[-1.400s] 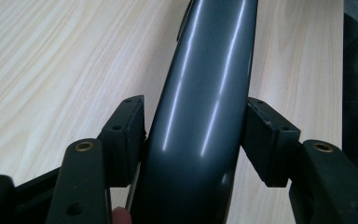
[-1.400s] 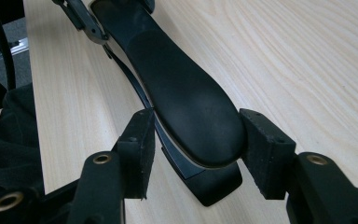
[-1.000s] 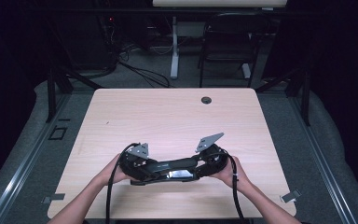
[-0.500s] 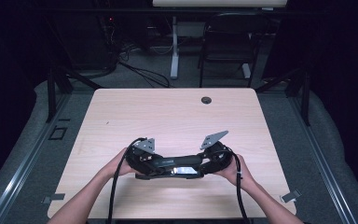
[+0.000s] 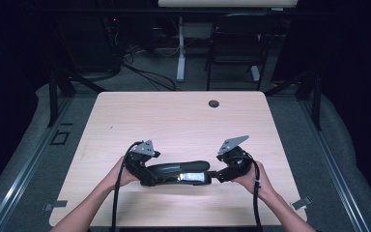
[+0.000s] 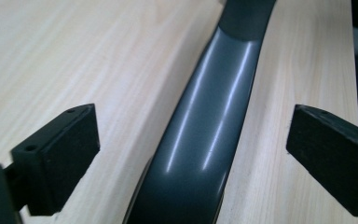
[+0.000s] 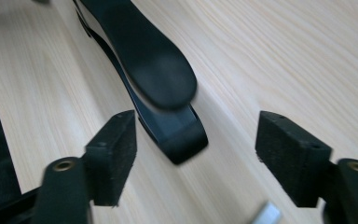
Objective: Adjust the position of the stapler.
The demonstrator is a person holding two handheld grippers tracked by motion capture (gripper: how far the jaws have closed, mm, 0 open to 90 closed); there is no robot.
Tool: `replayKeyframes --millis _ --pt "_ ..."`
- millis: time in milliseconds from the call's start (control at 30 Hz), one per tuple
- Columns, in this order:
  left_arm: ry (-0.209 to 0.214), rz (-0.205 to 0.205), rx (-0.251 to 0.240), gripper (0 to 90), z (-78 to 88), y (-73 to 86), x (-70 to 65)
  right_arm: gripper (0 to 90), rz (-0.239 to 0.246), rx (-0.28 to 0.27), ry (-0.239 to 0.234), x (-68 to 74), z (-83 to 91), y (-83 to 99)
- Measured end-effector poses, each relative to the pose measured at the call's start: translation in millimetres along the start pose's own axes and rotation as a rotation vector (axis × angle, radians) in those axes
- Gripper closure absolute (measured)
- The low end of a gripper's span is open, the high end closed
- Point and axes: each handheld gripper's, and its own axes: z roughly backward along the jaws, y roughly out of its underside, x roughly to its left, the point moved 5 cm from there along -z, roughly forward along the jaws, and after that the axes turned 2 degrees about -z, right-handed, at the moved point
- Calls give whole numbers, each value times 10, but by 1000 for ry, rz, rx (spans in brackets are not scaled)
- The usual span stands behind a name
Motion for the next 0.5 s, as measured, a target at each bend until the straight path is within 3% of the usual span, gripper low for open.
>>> replayKeyframes --millis 100,267,333,367,433,500 --pt "-44 14 -23 3 74 -44 -40 194 -32 23 23 -39 82 123" --pt "-100 22 -41 1 86 -167 -190 156 -53 10 33 -39 146 150" --pt "-118 35 -48 1 74 -214 -245 171 -43 15 43 -17 143 155" --pt "-131 44 -54 3 72 -240 -278 267 -26 17 32 24 134 178" --pt "-158 24 -66 12 75 -289 -367 278 -14 19 36 29 126 185" --pt "-186 1 -73 113 72 -323 -445 314 -3 32 49 41 102 189"
